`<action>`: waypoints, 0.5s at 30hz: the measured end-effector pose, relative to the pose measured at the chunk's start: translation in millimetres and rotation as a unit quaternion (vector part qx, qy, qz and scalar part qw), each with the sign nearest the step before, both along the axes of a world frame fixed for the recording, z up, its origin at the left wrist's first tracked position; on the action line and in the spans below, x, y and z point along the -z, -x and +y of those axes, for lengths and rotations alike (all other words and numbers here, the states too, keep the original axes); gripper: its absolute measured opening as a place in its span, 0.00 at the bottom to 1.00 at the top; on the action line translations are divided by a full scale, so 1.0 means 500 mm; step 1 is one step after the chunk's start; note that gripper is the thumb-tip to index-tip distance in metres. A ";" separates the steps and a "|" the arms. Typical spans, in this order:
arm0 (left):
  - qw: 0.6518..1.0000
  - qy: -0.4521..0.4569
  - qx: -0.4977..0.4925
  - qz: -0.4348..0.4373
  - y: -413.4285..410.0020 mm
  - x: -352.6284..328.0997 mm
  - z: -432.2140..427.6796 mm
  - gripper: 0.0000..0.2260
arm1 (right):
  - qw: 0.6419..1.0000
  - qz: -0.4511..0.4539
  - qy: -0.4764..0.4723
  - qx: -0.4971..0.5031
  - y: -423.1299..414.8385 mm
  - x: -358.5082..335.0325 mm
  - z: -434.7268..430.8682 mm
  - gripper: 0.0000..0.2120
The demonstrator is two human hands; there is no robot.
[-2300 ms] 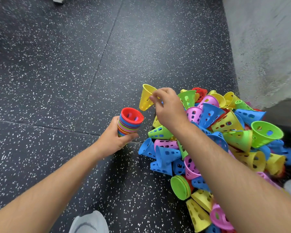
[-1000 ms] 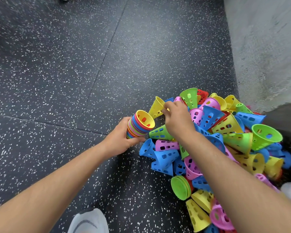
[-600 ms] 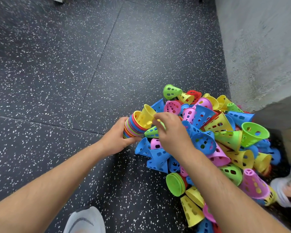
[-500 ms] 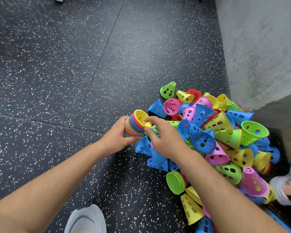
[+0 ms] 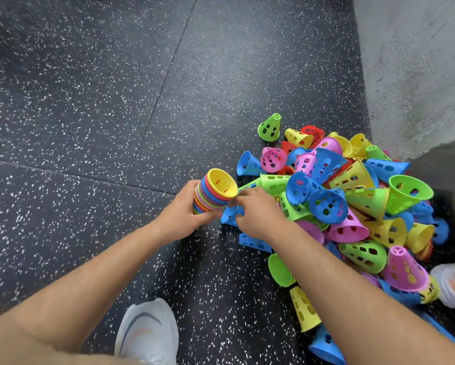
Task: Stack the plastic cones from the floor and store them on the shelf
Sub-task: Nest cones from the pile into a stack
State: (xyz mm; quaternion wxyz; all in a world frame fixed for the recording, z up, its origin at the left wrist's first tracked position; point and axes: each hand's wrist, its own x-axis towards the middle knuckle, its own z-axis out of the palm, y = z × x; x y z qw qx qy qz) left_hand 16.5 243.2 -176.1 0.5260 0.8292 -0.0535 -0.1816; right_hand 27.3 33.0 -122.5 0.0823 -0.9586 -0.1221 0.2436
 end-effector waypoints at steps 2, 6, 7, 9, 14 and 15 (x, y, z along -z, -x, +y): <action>1.000 -0.002 0.001 0.005 -0.002 -0.001 -0.001 0.32 | 1.000 0.005 0.022 -0.001 -0.001 0.012 0.008 0.17; 1.000 0.005 -0.006 0.012 -0.003 0.001 -0.002 0.33 | 0.994 -0.046 -0.059 0.080 0.007 0.030 0.004 0.08; 1.000 0.010 -0.012 0.012 -0.003 0.001 -0.002 0.32 | 0.989 -0.073 -0.083 0.101 0.010 0.029 -0.003 0.07; 0.999 0.017 -0.022 0.017 -0.005 -0.001 0.001 0.31 | 0.976 -0.118 -0.124 0.132 0.016 0.021 -0.022 0.07; 1.000 0.014 -0.015 0.022 -0.007 -0.005 0.003 0.32 | 0.930 -0.230 -0.225 0.177 0.020 -0.029 -0.055 0.05; 1.000 0.011 -0.013 0.020 -0.006 -0.005 0.002 0.31 | 0.921 -0.246 -0.240 0.185 0.017 -0.042 -0.056 0.05</action>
